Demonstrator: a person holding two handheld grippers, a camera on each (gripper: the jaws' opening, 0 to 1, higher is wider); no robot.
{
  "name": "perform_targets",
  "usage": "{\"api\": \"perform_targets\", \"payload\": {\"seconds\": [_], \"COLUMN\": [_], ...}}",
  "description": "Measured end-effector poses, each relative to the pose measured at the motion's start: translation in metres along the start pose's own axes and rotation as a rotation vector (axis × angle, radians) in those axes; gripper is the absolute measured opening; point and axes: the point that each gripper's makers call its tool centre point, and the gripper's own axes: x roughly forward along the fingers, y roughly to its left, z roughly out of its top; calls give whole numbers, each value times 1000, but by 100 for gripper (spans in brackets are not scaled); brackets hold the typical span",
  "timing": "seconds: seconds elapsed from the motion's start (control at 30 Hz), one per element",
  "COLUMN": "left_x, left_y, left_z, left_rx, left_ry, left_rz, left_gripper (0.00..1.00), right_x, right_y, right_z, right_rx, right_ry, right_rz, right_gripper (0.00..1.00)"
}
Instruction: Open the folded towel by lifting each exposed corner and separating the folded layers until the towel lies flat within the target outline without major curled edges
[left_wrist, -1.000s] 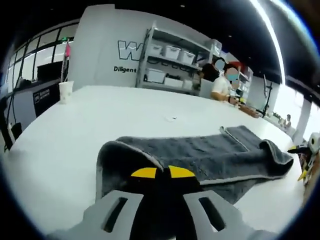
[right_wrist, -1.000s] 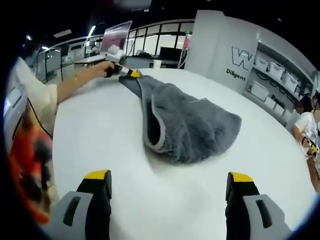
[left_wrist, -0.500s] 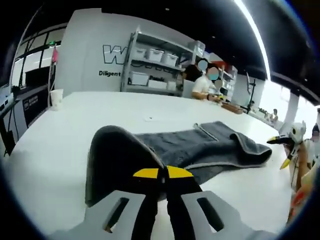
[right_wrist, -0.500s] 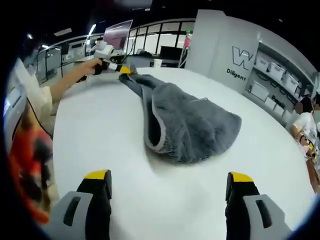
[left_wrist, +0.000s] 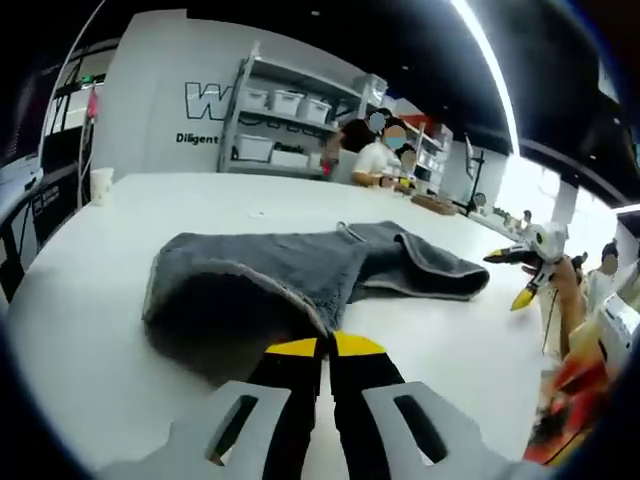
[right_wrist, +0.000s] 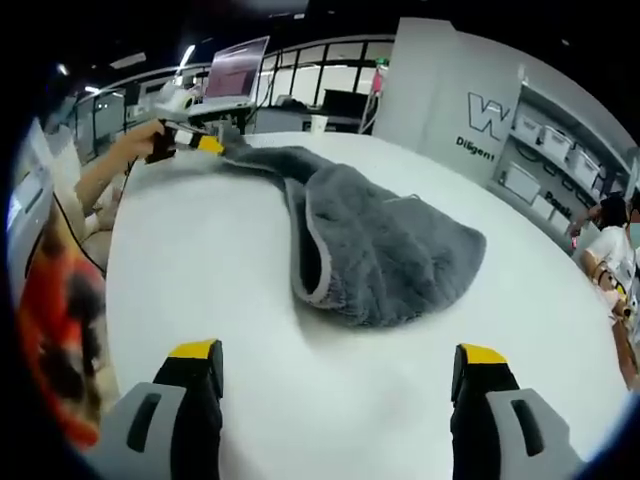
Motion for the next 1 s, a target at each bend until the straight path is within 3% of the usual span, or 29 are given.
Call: {"api": "perform_targets", "payload": {"seconds": [0.27,0.53,1.0], "left_x": [-22,-34,-49], "left_y": [-2,-7,-13], "left_z": [-22,-44,-62], "left_rx": [-62,-60,-71], "left_ry": [8,75,114], "left_rz": [24,45,52], "left_gripper": [2,2,2], "right_x": [0,2,-1], "right_y": [0,2,3], "right_z": [-2,-1,-5], "right_rx": [0,-9,-11], "right_ry": [7,18,33], "right_rz": [4,13,7], "right_gripper": [95,94,94]}}
